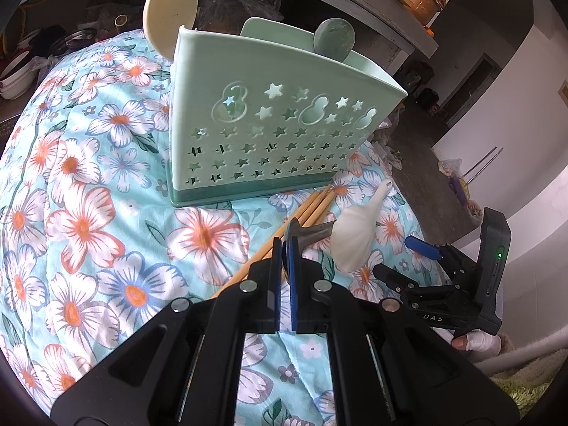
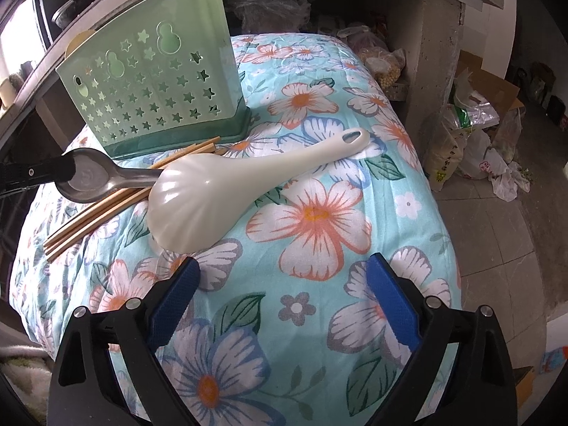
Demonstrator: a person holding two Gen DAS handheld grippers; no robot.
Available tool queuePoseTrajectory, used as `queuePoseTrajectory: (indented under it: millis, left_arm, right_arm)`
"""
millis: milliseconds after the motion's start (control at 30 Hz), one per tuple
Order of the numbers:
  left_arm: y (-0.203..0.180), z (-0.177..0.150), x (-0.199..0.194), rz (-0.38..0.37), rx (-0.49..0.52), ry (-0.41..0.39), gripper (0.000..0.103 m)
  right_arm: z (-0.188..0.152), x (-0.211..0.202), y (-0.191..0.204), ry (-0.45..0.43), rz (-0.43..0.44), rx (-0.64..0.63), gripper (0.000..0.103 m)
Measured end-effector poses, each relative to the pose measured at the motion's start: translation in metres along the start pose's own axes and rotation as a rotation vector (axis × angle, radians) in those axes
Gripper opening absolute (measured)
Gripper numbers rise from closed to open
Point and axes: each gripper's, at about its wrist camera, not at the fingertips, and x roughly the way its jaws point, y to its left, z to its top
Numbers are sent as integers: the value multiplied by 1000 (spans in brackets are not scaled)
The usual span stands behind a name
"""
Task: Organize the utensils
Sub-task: 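Hold the chopsticks with the left gripper while the right gripper moves toward the white rice paddle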
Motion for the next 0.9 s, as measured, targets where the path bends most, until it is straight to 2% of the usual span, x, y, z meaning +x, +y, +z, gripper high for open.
queuePoseTrajectory:
  millis: [67,367,700,900]
  left_arm:
    - [2,0,-1,0,-2,-1,3]
    - [3,-2,1,-10,-8,-3,3]
    - [8,-5,5,-13,-34,2,3]
    - [12,-5,4,-16,-42,1,3]
  right_arm:
    - [5,1,4,-7,-32,-46,82]
    - [11,10,48,-61,-202,-380,68]
    - [8,5,60,-115,-177,-453,64]
    - [-1,3,76,-123,-226,-550,64]
